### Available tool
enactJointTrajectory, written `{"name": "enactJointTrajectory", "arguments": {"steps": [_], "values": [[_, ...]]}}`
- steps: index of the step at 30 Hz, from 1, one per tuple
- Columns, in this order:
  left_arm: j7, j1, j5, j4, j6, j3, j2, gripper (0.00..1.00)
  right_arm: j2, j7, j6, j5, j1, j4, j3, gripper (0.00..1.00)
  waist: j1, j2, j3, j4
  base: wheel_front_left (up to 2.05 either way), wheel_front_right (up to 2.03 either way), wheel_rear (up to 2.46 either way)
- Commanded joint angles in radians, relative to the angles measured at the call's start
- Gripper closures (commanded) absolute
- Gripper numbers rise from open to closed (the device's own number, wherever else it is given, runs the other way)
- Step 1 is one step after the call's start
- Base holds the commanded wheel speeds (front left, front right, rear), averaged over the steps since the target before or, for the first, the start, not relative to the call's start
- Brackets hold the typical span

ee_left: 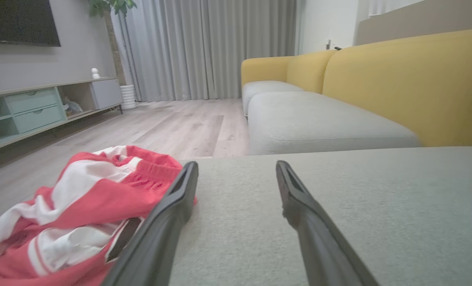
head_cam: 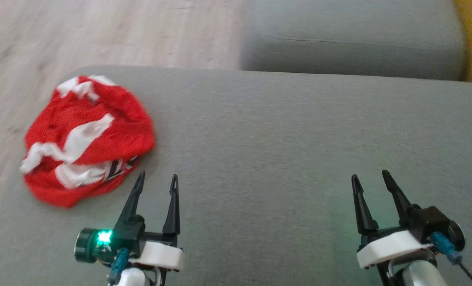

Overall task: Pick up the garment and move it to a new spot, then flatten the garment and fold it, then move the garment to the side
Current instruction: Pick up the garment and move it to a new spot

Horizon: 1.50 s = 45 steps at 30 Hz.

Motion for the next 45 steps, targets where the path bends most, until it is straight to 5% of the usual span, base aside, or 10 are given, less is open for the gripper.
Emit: {"name": "enactJointTrajectory", "arguments": {"steps": [1, 10, 21, 31, 38, 42, 43, 44, 45], "values": [[-0.010, -0.044, 0.005, -0.037, 0.011, 0.033, 0.006, 0.00, -0.009, -0.012, -0.001, -0.005, -0.044, -0.034, 0.024, 0.00, 0.0000, 0.0000, 0.015, 0.103, 0.00, 0.00, 0.00], [-0.010, -0.035, 0.012, -0.077, 0.048, 0.094, 0.006, 0.00, -0.009, -0.012, -0.001, -0.024, -0.057, -0.041, 0.028, 0.00, 0.0000, 0.0000, 0.053, 0.269, 0.00, 0.00, 0.00], [-0.010, -0.254, 0.021, -0.137, 0.090, 0.146, 0.006, 0.00, -0.044, -0.012, -0.001, -0.127, -0.141, -0.078, -0.004, 0.00, 0.0000, 0.0000, 0.268, 0.240, 0.00, 0.00, 0.00], [-0.010, -0.580, -0.105, 0.126, 0.139, 0.095, 0.006, 0.00, -0.175, -0.012, -0.001, -0.137, -0.212, -0.107, -0.005, 0.00, 0.0000, 0.0000, 0.490, 0.181, 0.00, 0.00, 0.00], [0.008, -0.690, -0.091, 0.467, 0.267, 0.067, 0.007, 0.00, -0.199, -0.012, -0.001, -0.139, -0.216, -0.115, -0.003, 0.00, 0.0000, 0.0000, 0.525, 0.163, 0.00, 0.00, 0.00], [0.002, -0.713, -0.122, 0.551, 0.289, 0.067, 0.007, 0.00, -0.198, -0.012, -0.001, -0.146, -0.223, -0.111, -0.002, 0.00, 0.0000, 0.0000, 0.527, 0.166, 0.00, 0.00, 0.00], [-0.001, -0.716, -0.128, 0.561, 0.289, 0.063, 0.007, 0.06, -0.197, -0.012, -0.001, -0.148, -0.225, -0.111, -0.001, 0.00, 0.0000, 0.0000, 0.526, 0.168, 0.00, 0.00, 0.00], [-0.004, -0.718, -0.137, 0.563, 0.288, 0.060, 0.007, 0.64, -0.195, -0.012, -0.001, -0.149, -0.227, -0.110, -0.001, 0.00, 0.0000, 0.0000, 0.525, 0.170, 0.00, 0.00, 0.00], [-0.006, -0.719, -0.141, 0.560, 0.287, 0.054, 0.007, 1.00, -0.194, -0.012, -0.001, -0.150, -0.228, -0.109, 0.000, 0.00, 0.0000, 0.0000, 0.521, 0.172, 0.00, 0.00, 0.00]]}}
